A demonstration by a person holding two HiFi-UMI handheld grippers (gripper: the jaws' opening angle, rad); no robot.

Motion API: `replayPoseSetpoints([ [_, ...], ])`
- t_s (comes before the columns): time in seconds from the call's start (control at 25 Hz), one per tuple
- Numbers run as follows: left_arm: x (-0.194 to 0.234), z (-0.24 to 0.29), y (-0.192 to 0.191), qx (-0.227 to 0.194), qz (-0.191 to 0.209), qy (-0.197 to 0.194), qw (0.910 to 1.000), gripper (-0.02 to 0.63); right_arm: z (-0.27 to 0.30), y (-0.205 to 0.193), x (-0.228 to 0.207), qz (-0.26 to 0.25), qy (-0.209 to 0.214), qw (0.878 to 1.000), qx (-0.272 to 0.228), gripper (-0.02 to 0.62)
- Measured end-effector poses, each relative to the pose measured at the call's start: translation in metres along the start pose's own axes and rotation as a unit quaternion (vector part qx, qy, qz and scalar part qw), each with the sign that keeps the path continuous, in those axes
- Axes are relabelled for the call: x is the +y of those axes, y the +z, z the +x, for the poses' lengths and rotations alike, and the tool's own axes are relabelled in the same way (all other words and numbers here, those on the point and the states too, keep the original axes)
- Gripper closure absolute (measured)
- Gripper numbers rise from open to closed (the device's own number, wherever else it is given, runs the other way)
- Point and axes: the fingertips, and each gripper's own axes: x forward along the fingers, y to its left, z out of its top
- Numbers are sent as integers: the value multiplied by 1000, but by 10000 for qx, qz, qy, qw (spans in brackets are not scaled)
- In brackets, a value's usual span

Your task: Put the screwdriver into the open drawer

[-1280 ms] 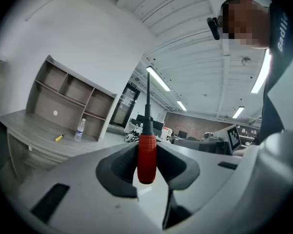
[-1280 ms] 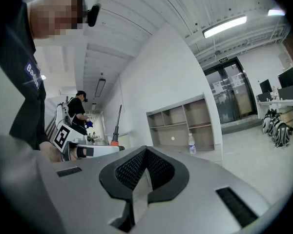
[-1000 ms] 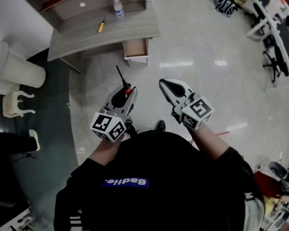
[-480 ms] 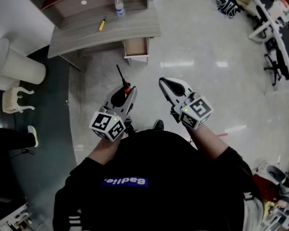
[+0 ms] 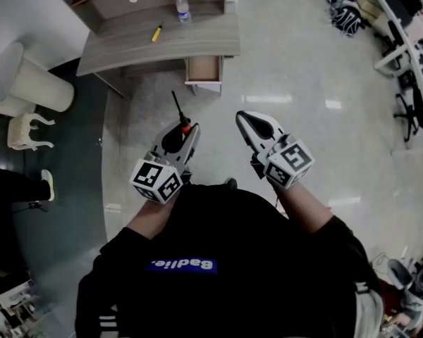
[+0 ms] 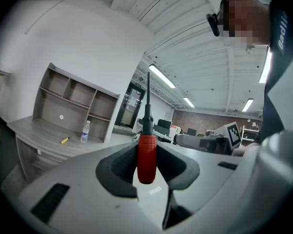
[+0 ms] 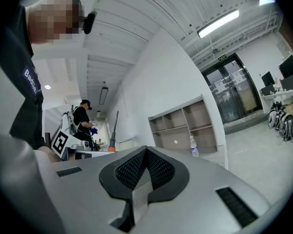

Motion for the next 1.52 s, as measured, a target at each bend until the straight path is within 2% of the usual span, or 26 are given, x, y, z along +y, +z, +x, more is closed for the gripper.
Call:
replayPoseSetpoints([
  [0.36, 1, 11, -10, 46, 2, 247, 9997, 502, -4, -4, -25, -17, 155, 9998, 130, 568],
  [0.64, 44, 42, -17, 125, -80, 226, 9996, 502, 28, -4, -55, -27, 2, 9998, 212, 568],
  [0.84, 85, 75, -18, 273, -21, -17, 9996, 502, 69, 5, -77, 23, -80, 9999, 114, 568],
  [1.0, 131, 108, -12, 484, 97, -245, 9985, 502, 110, 6, -106, 4, -422, 9985, 352, 568],
  [1.28, 221, 157, 2, 873, 131, -692, 9937, 502, 199, 19, -136, 196, -829, 9961, 212, 568],
  [1.52, 266, 192, -14, 1145, 222, -1027, 9879, 502, 229, 14, -159, 306, -1310, 9907, 218, 568],
])
